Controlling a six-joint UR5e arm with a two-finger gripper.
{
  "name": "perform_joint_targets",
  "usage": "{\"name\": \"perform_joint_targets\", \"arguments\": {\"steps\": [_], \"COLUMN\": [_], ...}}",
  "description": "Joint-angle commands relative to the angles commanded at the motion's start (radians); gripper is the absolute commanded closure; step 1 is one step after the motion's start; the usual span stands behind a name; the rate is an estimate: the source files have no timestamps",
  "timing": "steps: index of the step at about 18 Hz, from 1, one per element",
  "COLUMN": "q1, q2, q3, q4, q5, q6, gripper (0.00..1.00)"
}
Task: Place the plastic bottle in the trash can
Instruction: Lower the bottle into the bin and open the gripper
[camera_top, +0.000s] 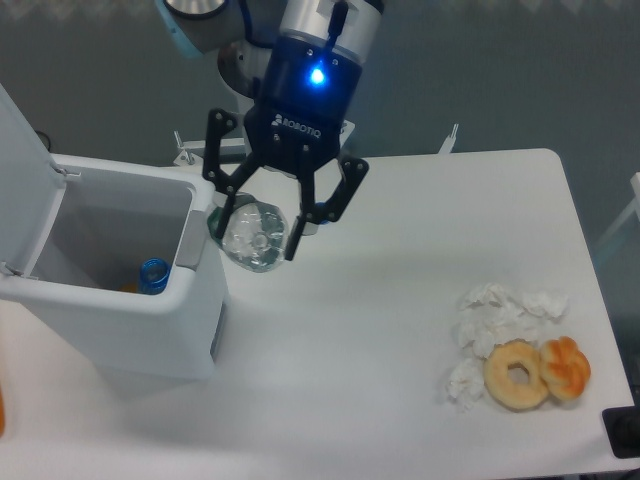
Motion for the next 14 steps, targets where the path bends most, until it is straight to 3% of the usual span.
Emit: {"name": "perform_joint_targets", "arguments": {"steps": [8,14], "q1": [-0.106,-0.141], "q2": [0.000,0.022], "q3": [-0.054,-0.113], "q4": [0.006,0.006], "q5": [-0.035,-0.037], "q6": [0.064,0.064], "gripper": [0.35,0.35]}}
